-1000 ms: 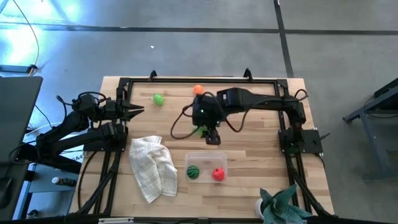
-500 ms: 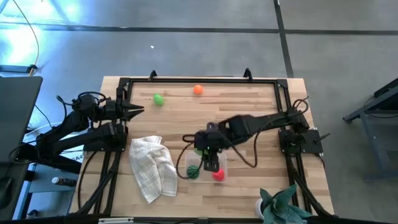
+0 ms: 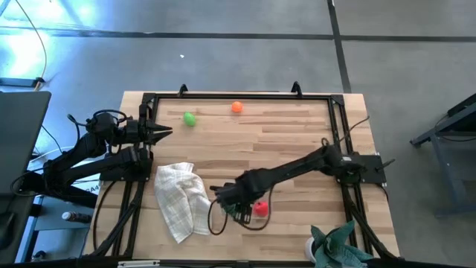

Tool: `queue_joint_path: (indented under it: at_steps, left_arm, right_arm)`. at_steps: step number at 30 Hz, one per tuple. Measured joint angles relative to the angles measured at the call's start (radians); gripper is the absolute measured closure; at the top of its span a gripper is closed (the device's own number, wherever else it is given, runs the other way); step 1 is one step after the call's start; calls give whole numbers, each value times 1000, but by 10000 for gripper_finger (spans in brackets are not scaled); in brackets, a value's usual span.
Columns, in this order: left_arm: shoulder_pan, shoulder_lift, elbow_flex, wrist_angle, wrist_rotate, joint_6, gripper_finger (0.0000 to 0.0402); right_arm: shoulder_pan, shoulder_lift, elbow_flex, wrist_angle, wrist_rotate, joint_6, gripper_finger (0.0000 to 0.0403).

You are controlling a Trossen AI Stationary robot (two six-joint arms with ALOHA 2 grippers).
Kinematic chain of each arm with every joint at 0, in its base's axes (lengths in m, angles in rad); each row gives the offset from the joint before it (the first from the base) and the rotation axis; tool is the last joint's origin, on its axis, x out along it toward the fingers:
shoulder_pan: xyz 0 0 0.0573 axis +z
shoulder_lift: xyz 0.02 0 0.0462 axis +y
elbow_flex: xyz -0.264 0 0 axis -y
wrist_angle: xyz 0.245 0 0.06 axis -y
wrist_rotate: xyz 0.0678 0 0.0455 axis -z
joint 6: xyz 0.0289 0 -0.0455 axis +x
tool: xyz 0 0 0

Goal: Pick and placing Produce into tupperware
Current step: Put the green starfruit into the transparent bin

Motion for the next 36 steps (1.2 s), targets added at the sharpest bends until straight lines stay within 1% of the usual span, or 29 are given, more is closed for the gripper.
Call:
queue_joint_path:
  at_steps: [5, 9, 12, 17, 21, 25, 29, 36]
  left_arm:
    - [0, 0, 0, 0, 0, 0, 364]
    - [0, 0, 0, 0, 0, 0, 364]
    - [0, 0, 0, 0, 0, 0, 364]
    - [0, 0, 0, 0, 0, 0, 364]
    - [0, 0, 0, 0, 0, 0, 364]
    - [0, 0, 0, 0, 0, 0, 364]
    - [0, 0, 0, 0, 0, 0, 364]
    - [0, 0, 0, 0, 0, 0, 364]
  right_arm:
    - [-24, 38, -4, -32, 23, -8, 186]
    - [-32, 38, -59, -15, 18, -10, 186]
    - [-27, 37, -124, 62, -8, -11, 186]
    - [-20, 36, -190, 178, -1, 14, 187]
    - [-20, 37, -231, 174, 6, 13, 187]
    - [-20, 33, -272, 226, -3, 15, 187]
    - [-20, 31, -288, 279, -4, 20, 187]
    - [-20, 34, -282, 239, 7, 59, 173]
